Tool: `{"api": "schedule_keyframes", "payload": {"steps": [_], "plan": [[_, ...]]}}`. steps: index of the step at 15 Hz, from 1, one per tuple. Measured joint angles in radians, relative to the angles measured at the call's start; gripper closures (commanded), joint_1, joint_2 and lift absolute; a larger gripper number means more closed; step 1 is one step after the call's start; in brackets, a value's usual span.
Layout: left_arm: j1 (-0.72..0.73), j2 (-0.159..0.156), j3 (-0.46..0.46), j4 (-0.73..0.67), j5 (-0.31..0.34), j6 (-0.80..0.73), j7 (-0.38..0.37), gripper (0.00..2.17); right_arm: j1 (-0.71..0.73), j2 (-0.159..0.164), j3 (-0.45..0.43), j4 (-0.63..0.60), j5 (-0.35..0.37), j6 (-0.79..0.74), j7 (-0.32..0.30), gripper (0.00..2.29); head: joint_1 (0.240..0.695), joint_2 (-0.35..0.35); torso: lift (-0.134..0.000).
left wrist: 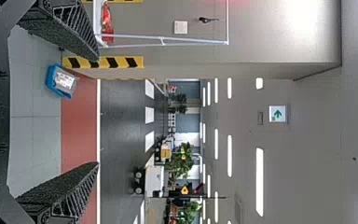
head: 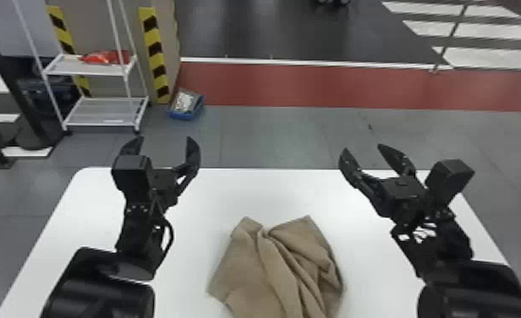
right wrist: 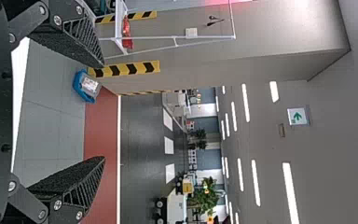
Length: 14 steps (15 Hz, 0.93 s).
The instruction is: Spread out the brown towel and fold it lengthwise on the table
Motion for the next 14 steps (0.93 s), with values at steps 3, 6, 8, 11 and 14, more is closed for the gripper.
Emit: {"api": "schedule_keyframes", "payload": {"steps": [3, 6, 8, 11, 14], "plan": [[0.003, 0.000, -0.003, -0.006, -0.001, 0.002, 0.000, 0.09, 0.001, 0.002, 0.003, 0.000, -0.002, -0.002, -0.005, 0.21, 0.671, -0.048, 0.000], [0.011, 0.001, 0.001, -0.011, -0.002, 0.003, 0.000, 0.09, 0.001, 0.003, -0.005, -0.001, -0.008, -0.002, -0.010, 0.21, 0.672, -0.052, 0.000], [0.014, 0.001, 0.004, -0.015, -0.002, 0.002, 0.000, 0.09, 0.001, 0.002, -0.014, -0.001, -0.015, 0.003, -0.011, 0.21, 0.673, -0.055, 0.000], [0.017, 0.002, 0.006, -0.018, -0.002, 0.001, 0.000, 0.09, 0.001, 0.001, -0.021, -0.001, -0.018, 0.012, -0.010, 0.21, 0.674, -0.058, 0.000], [0.019, 0.003, 0.004, -0.028, -0.002, 0.002, 0.000, 0.09, 0.001, 0.001, -0.022, -0.002, -0.018, 0.019, -0.010, 0.21, 0.673, -0.060, 0.000]]}}
